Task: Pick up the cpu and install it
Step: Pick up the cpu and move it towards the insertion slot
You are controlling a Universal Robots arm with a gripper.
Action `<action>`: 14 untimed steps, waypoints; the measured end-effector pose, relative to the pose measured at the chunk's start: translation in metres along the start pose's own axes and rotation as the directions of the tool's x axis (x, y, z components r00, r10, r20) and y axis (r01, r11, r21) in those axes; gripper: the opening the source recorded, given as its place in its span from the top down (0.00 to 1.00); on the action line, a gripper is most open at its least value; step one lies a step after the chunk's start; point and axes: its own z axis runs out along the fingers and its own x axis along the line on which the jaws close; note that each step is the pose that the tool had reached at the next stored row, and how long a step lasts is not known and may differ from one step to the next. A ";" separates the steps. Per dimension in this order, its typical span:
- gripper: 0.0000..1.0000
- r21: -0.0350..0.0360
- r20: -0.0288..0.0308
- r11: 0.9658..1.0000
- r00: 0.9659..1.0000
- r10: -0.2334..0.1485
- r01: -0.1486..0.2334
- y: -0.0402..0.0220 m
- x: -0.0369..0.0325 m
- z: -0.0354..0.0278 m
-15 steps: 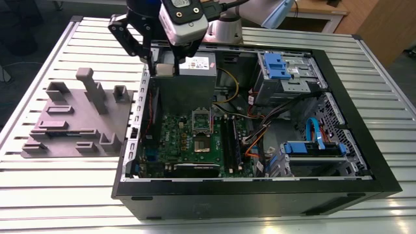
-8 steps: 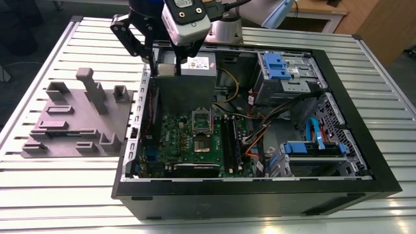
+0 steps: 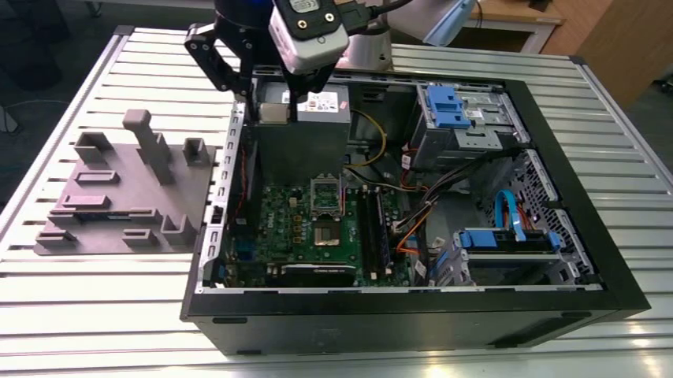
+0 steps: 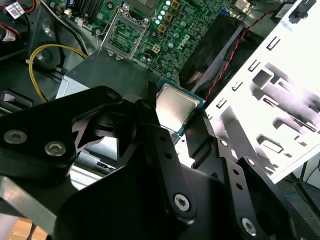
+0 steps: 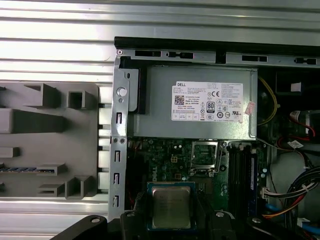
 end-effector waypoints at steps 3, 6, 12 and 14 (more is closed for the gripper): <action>0.53 0.000 0.000 1.000 1.000 0.000 0.000 0.0000 -0.0031 0.0000; 0.53 0.000 0.000 1.000 1.000 0.000 0.000 -0.0001 -0.0067 0.0001; 0.53 0.000 0.000 1.000 1.000 0.000 0.000 -0.0001 -0.0117 0.0002; 0.53 0.000 0.000 1.000 1.000 0.002 -0.002 -0.0002 -0.0132 0.0003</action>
